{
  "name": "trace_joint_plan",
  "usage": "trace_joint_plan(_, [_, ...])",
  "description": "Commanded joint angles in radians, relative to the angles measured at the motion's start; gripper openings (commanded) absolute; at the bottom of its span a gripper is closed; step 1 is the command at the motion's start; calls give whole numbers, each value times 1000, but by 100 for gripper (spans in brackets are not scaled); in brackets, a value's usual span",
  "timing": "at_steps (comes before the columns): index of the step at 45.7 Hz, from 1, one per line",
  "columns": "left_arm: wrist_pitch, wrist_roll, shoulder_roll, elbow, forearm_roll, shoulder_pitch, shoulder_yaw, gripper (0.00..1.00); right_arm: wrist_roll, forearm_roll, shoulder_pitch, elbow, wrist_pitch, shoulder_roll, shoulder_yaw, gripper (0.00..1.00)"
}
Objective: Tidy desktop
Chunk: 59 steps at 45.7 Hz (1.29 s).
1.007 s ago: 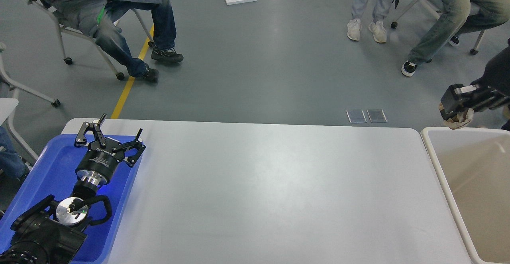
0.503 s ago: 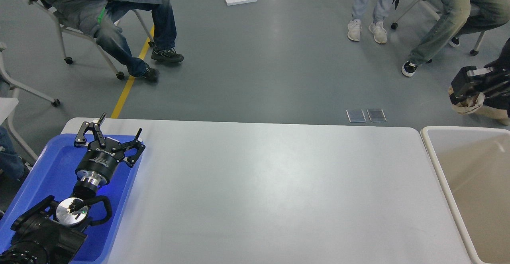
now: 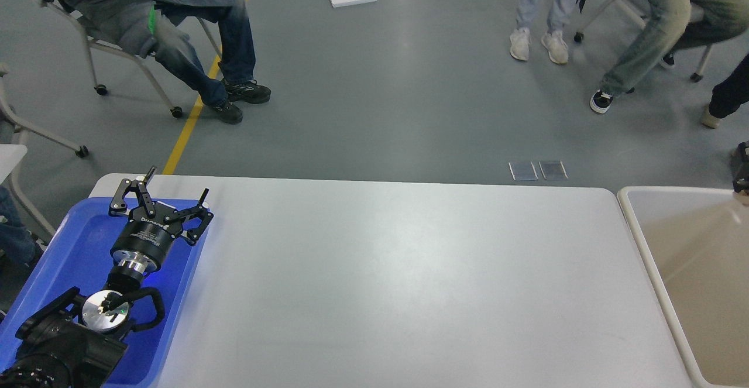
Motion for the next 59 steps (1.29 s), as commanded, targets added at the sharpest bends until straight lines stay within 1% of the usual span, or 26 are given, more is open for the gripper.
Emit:
trace_joint_plan(1, [0, 0, 0, 0, 0, 0, 0, 100, 1, 0, -294, -219, -75, -31, 92, 0])
trace_joint_plan(11, [0, 0, 0, 0, 0, 0, 0, 100, 1, 0, -614, -455, -206, -14, 287, 0])
trace_joint_plan(16, [0, 0, 0, 0, 0, 0, 0, 100, 0, 0, -729, -535, -264, 25, 367, 0])
trace_joint_plan(22, [0, 0, 0, 0, 0, 0, 0, 100, -2, 9, -835, -610, -338, 73, 404, 0])
trace_joint_plan(31, [0, 0, 0, 0, 0, 0, 0, 100, -5, 118, -988, -738, -422, 169, 413, 0])
trace_joint_plan(35, [0, 0, 0, 0, 0, 0, 0, 100, -8, 144, -1033, -790, -442, 208, 413, 0])
trace_joint_plan(38, [0, 0, 0, 0, 0, 0, 0, 100, -8, 151, -1051, -802, -453, 220, 413, 0])
trace_joint_plan(59, [0, 0, 0, 0, 0, 0, 0, 100, -26, 154, -1086, -802, -490, 254, 415, 0])
